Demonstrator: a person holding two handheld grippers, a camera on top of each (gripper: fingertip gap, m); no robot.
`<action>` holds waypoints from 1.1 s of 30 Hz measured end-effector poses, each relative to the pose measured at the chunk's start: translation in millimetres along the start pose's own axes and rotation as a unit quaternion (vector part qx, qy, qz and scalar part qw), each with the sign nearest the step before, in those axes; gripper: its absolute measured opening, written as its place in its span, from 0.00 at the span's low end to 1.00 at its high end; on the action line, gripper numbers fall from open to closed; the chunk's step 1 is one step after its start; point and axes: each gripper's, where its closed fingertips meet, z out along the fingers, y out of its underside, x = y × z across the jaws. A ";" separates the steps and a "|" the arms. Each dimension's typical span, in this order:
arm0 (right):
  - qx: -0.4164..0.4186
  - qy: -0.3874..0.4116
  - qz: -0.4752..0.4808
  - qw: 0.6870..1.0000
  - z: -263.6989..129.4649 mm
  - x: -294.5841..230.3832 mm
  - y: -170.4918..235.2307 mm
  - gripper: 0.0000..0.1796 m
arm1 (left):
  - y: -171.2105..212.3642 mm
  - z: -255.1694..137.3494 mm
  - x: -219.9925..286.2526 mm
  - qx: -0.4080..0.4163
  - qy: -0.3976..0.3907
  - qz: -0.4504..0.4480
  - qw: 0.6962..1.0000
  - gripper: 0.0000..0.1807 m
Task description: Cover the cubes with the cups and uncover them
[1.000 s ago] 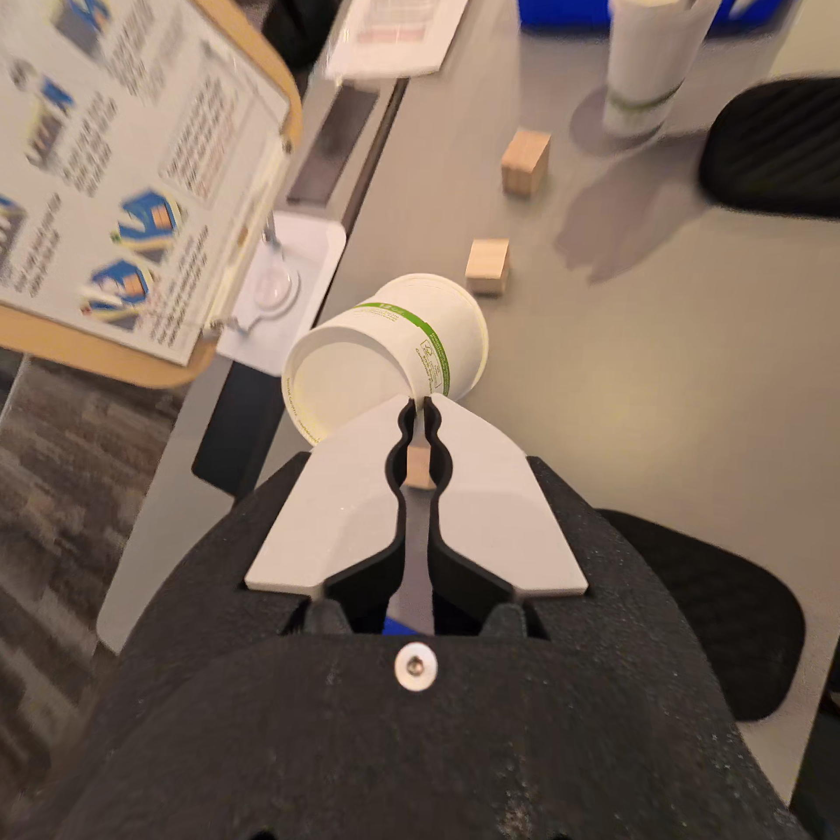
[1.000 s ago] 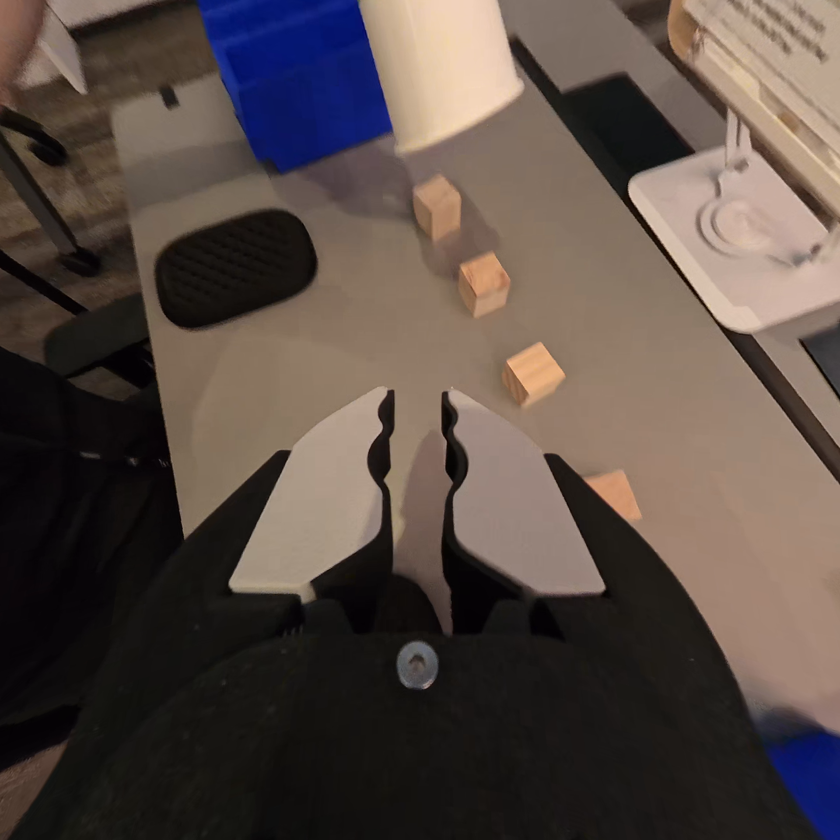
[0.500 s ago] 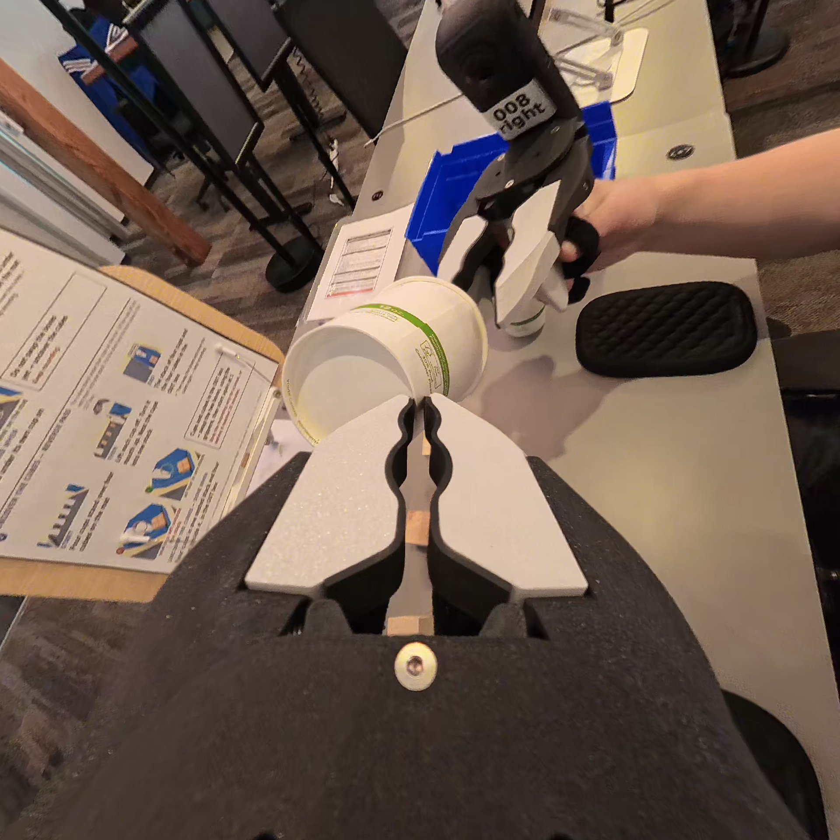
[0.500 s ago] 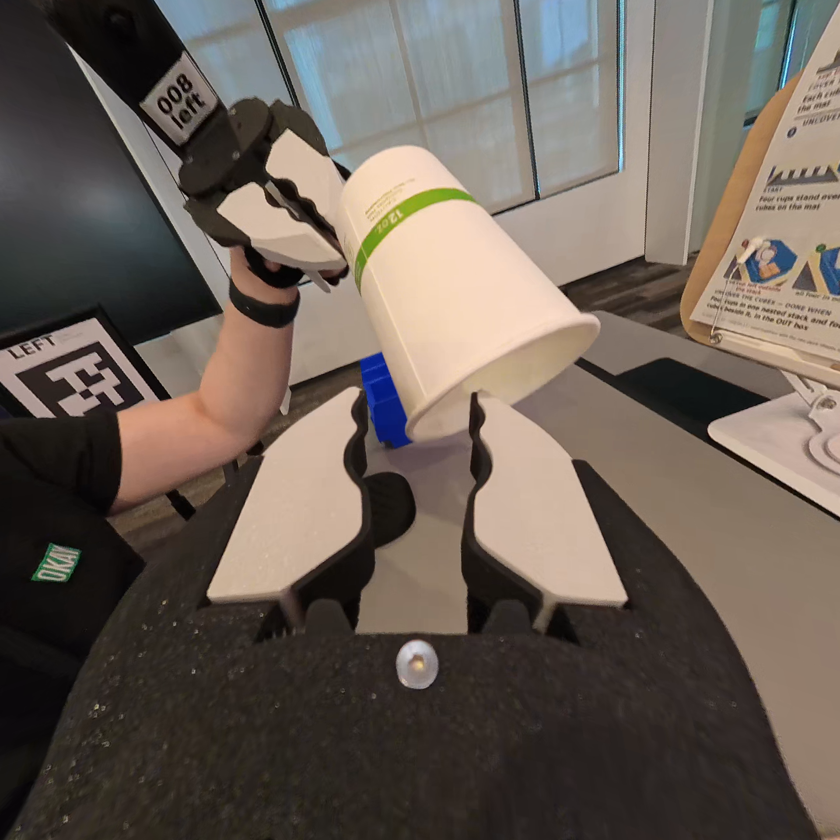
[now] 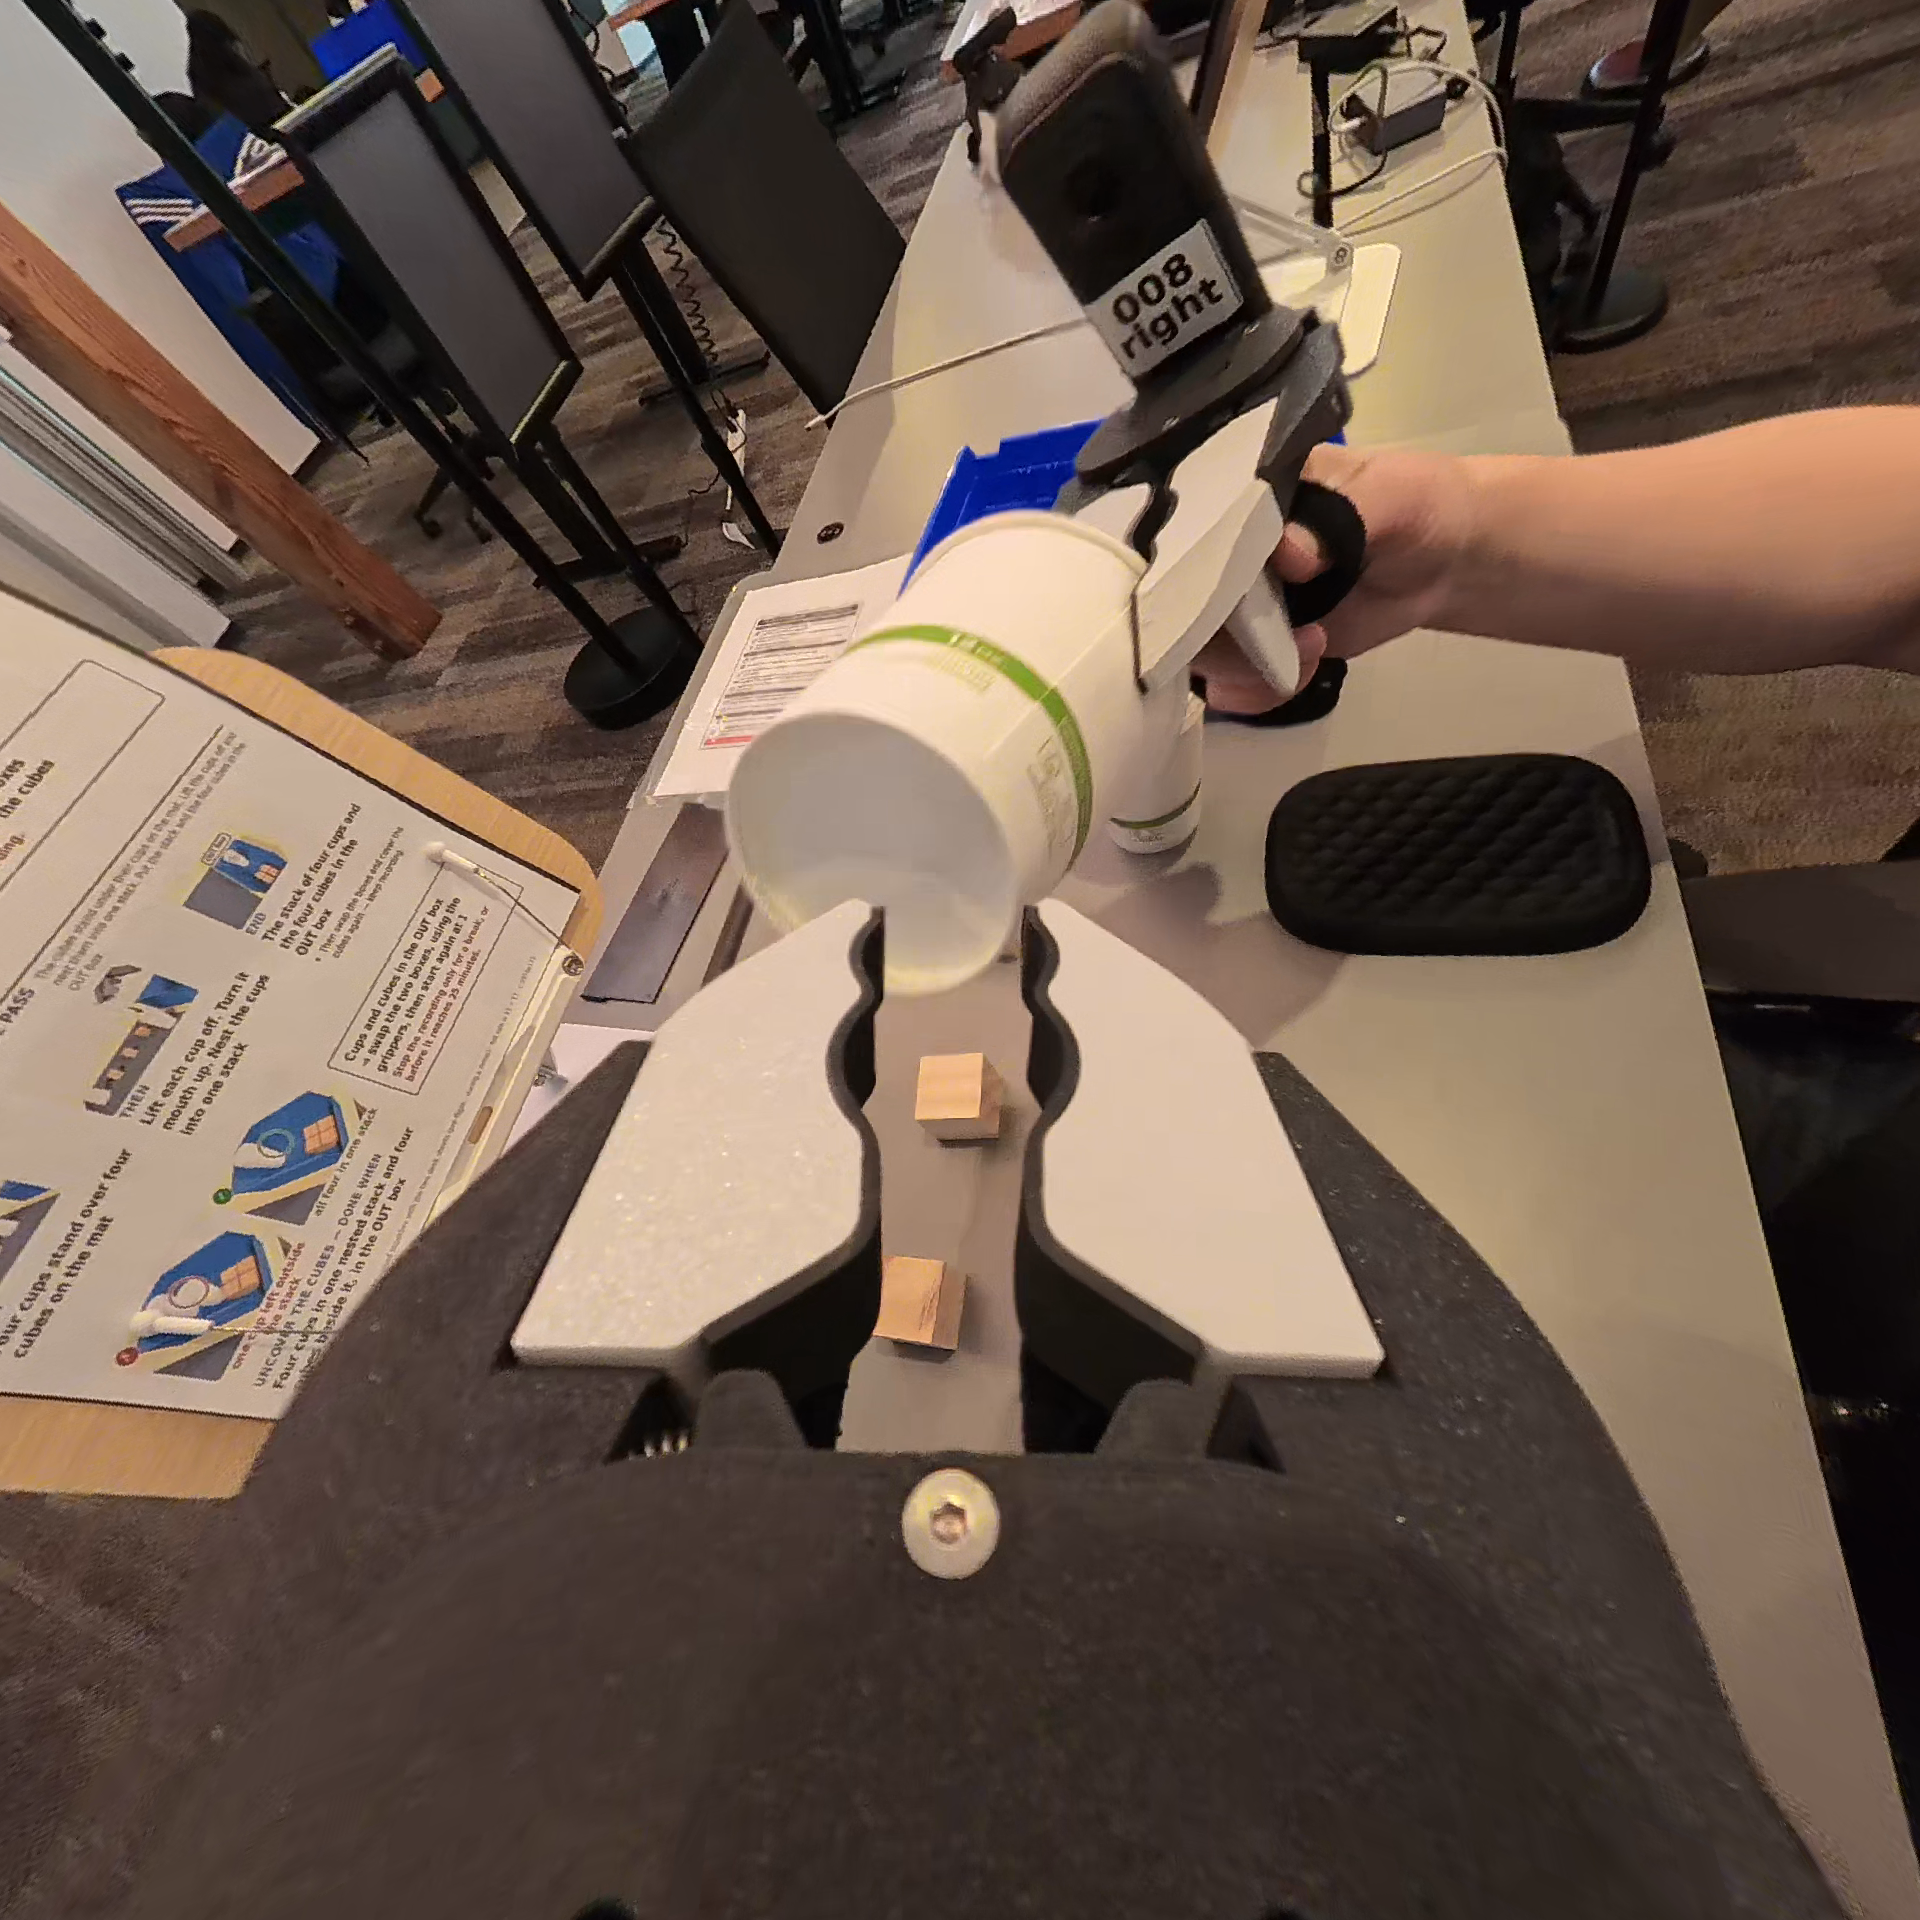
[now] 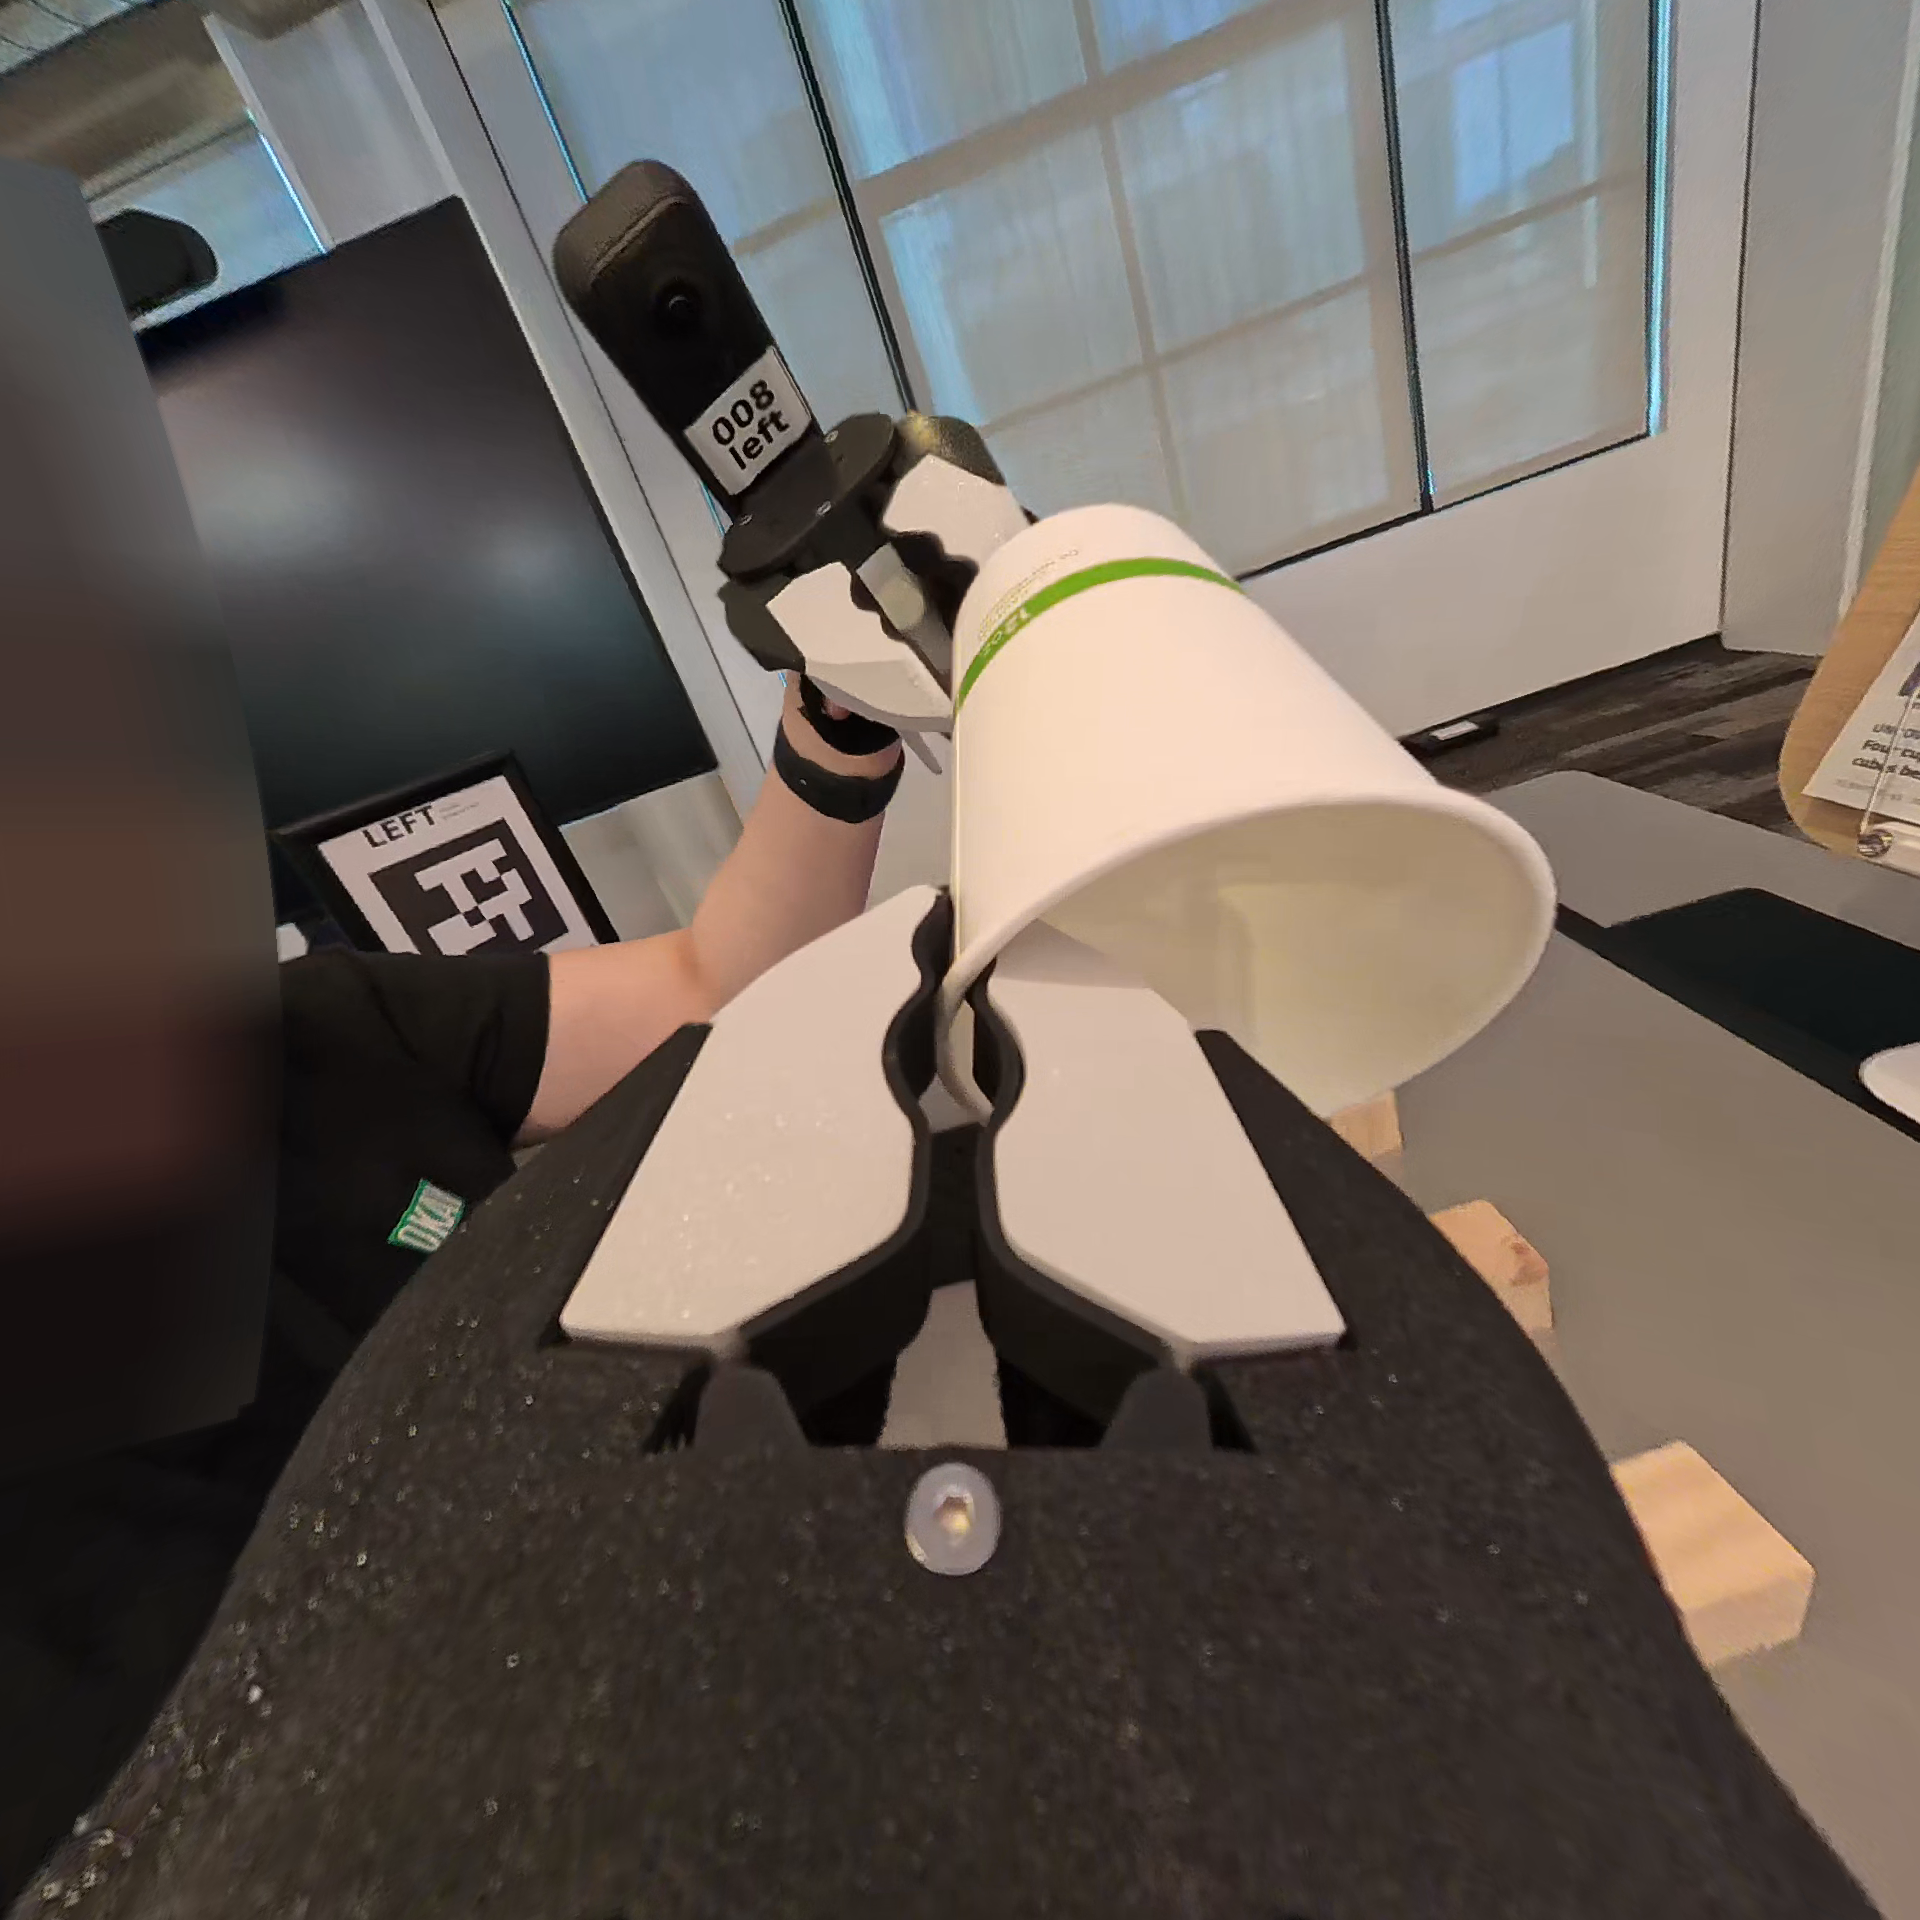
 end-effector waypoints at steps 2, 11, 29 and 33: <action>-0.027 0.026 -0.009 0.999 -17.4 -1.2 -3.0 0.00 | 4.9 -6.5 -3.6 0.002 -0.011 -0.005 1.000 0.14; -0.491 0.335 -0.021 0.804 -180.3 42.9 12.3 0.00 | 56.5 -19.9 -10.8 -0.091 -0.041 0.004 0.995 0.13; -0.755 0.299 0.045 0.582 -219.9 65.6 98.2 0.00 | 68.1 -26.7 1.0 -0.131 -0.041 0.025 0.990 0.13; -0.763 0.298 0.043 0.572 -218.3 70.1 105.1 0.01 | 69.4 -27.4 1.8 -0.131 -0.040 0.023 0.990 0.13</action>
